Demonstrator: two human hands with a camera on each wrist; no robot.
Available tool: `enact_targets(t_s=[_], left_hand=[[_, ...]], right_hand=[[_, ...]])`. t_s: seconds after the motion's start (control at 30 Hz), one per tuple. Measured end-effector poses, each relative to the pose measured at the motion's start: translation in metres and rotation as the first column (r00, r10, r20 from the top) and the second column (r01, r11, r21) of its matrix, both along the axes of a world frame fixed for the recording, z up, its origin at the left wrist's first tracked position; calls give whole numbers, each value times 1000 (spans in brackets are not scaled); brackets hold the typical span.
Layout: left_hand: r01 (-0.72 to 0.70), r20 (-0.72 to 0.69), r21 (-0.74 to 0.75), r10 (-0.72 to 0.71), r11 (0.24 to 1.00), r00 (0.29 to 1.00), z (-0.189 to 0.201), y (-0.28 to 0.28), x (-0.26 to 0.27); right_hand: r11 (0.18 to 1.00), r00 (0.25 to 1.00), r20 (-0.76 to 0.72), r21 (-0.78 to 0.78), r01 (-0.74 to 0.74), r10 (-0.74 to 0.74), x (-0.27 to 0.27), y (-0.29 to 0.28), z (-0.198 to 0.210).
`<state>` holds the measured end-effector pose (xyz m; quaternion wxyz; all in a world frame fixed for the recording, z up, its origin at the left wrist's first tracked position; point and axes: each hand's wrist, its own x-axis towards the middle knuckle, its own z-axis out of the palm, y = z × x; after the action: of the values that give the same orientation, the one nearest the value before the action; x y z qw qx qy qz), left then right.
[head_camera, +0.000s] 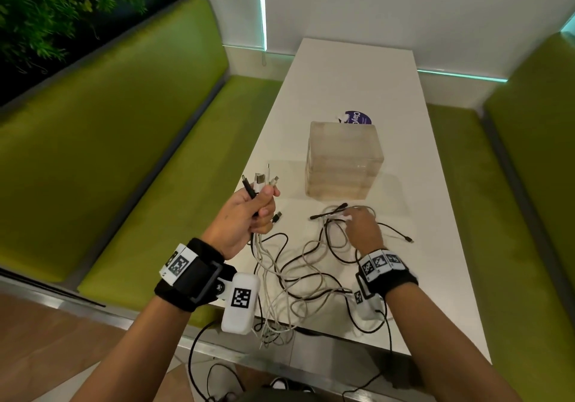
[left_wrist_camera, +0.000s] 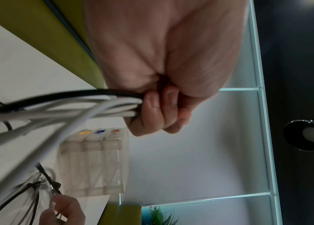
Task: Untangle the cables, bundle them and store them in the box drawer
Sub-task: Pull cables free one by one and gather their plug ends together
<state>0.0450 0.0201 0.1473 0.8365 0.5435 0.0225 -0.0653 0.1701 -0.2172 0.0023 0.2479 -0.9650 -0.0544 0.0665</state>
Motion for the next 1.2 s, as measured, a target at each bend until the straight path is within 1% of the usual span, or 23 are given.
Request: enact_targets(t_s=[0.17, 0.27, 0.33, 0.4, 0.47, 0.5, 0.53, 0.6, 0.67, 0.73, 0.83, 0.97, 1.1, 1.2], left_hand=[[10, 11, 3, -10, 1000, 1000, 0, -1, 3], [-3, 8, 6, 3, 1000, 1000, -2, -4, 6], [-6, 13, 20, 6, 1000, 1000, -5, -6, 8], [-13, 6, 38, 13, 999, 1000, -8, -10, 10], [-23, -16, 59, 24, 998, 1000, -13, -16, 14], [-29, -24, 75, 31, 997, 999, -15, -19, 17], [-32, -30, 91, 35, 995, 999, -18, -23, 20], [-32, -22, 135, 35, 990, 999, -23, -32, 29], [-32, -14, 183, 35, 983, 999, -28, -43, 40], [-30, -10, 219, 33, 975, 999, -31, -57, 51], [-62, 3, 264, 64, 962, 998, -31, -79, 68], [-139, 34, 163, 135, 977, 990, -27, -92, 83], [-126, 44, 76, 123, 989, 991, -26, -93, 85], [-92, 68, 61, 88, 994, 994, -27, -90, 82]], right_hand=[[974, 991, -66, -187, -125, 115, 18, -14, -14], [954, 991, -38, -267, -135, 130, 15, -12, -15], [954, 990, 25, -275, -124, 136, 13, -11, -9], [983, 991, 108, -173, -64, 84, 13, -14, 7], [1000, 984, 179, 4, -13, 12, 12, -18, 30], [993, 979, 200, 115, 8, -31, 11, -21, 43], [971, 978, 197, 237, 25, -73, 8, -21, 56], [894, 978, 161, 445, 47, -131, 0, -19, 81], [817, 982, 140, 577, 26, -129, -10, -13, 100], [772, 986, 144, 635, -29, -82, -20, -6, 112], [749, 988, 150, 658, -79, -27, -27, 4, 120], [685, 993, 114, 723, -89, 8, -30, 12, 122], [644, 990, 135, 755, -123, 31, -35, 18, 124], [650, 990, 140, 751, -119, 20, -34, 19, 125]])
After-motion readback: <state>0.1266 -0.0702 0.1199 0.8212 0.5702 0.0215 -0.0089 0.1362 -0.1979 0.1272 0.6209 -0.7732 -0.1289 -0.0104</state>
